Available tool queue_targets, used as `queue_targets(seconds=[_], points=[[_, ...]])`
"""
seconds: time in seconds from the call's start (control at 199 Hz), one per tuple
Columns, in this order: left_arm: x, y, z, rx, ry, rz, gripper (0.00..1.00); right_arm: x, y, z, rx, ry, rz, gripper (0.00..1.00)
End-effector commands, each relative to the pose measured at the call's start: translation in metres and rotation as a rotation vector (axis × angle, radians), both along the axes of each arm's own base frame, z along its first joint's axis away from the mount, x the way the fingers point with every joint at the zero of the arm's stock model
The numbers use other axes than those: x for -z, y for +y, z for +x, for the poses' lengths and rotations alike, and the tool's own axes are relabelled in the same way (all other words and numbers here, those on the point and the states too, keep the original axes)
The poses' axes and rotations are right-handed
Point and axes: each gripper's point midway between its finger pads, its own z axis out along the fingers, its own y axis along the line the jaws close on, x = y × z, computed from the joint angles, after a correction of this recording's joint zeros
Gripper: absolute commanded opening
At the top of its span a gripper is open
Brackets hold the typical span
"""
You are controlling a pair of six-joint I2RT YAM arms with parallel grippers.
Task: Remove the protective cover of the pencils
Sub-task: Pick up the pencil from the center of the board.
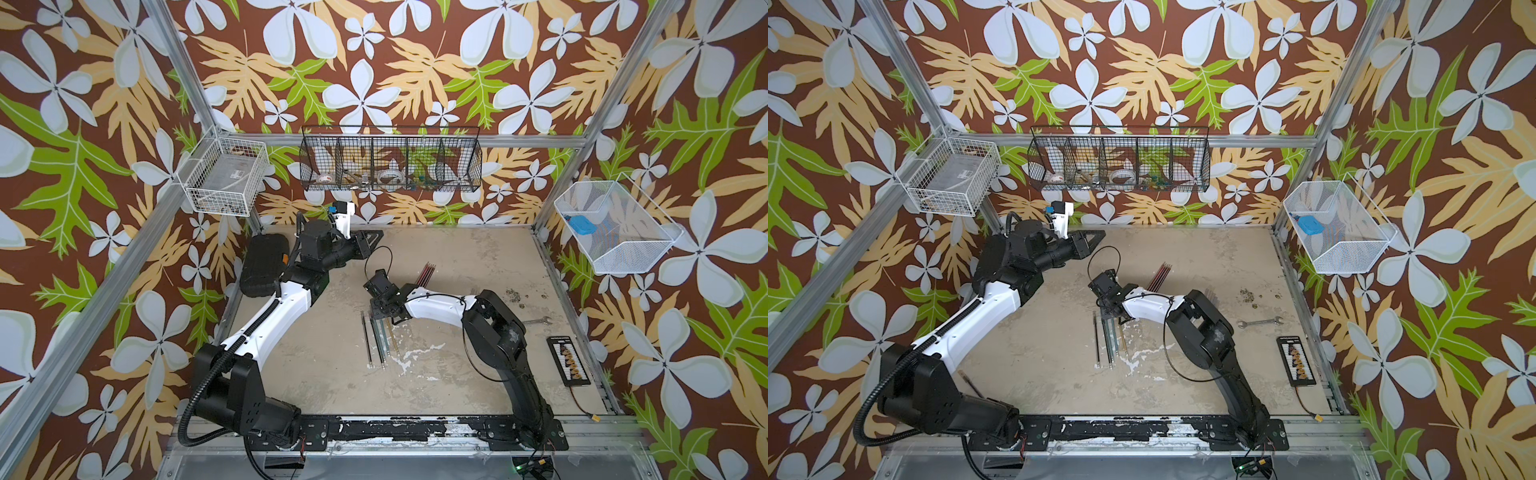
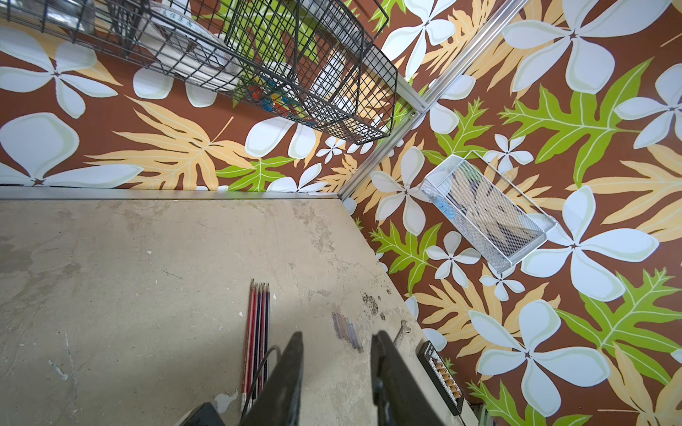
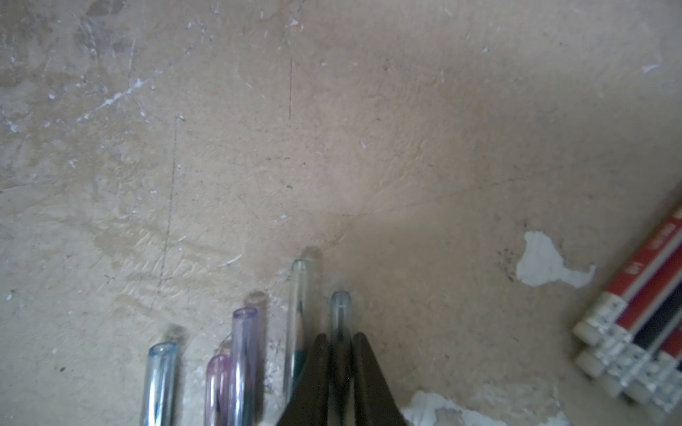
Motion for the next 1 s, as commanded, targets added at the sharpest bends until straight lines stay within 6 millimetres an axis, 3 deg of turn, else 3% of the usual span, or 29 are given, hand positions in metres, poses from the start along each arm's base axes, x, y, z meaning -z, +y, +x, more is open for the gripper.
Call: queue_targets(seconds=[0.0, 0.161, 0.231, 0.306, 0.442, 0.557, 0.703, 0.833, 0.999], points=[[-0.008, -0.002, -0.002, 0.016, -0.020, -0.026, 0.33, 0.010, -0.009, -0.007, 0.004, 0.036, -0.052, 0.14], [-0.008, -0.001, -0.001, 0.006, -0.029, -0.010, 0.33, 0.008, -0.012, -0.011, 0.023, 0.045, -0.032, 0.00], [-0.007, 0.000, 0.000, 0.002, -0.031, -0.002, 0.32, 0.002, -0.009, -0.012, 0.026, 0.048, -0.003, 0.00], [-0.002, 0.000, 0.002, -0.002, -0.024, 0.004, 0.32, -0.014, -0.009, -0.008, 0.032, 0.030, 0.026, 0.00], [0.001, -0.006, 0.002, 0.028, -0.012, -0.003, 0.32, -0.068, -0.027, 0.000, 0.071, -0.058, 0.095, 0.00], [0.008, -0.022, -0.001, 0.079, 0.002, 0.004, 0.32, -0.111, -0.072, -0.003, 0.139, -0.133, 0.168, 0.00], [0.022, -0.065, -0.021, 0.189, 0.033, 0.014, 0.32, -0.150, -0.150, -0.023, 0.236, -0.220, 0.287, 0.00], [0.033, -0.121, -0.063, 0.348, 0.048, 0.027, 0.33, -0.166, -0.212, -0.054, 0.291, -0.283, 0.393, 0.00], [0.045, -0.185, -0.130, 0.555, 0.050, 0.059, 0.33, -0.188, -0.268, -0.091, 0.364, -0.414, 0.402, 0.00]])
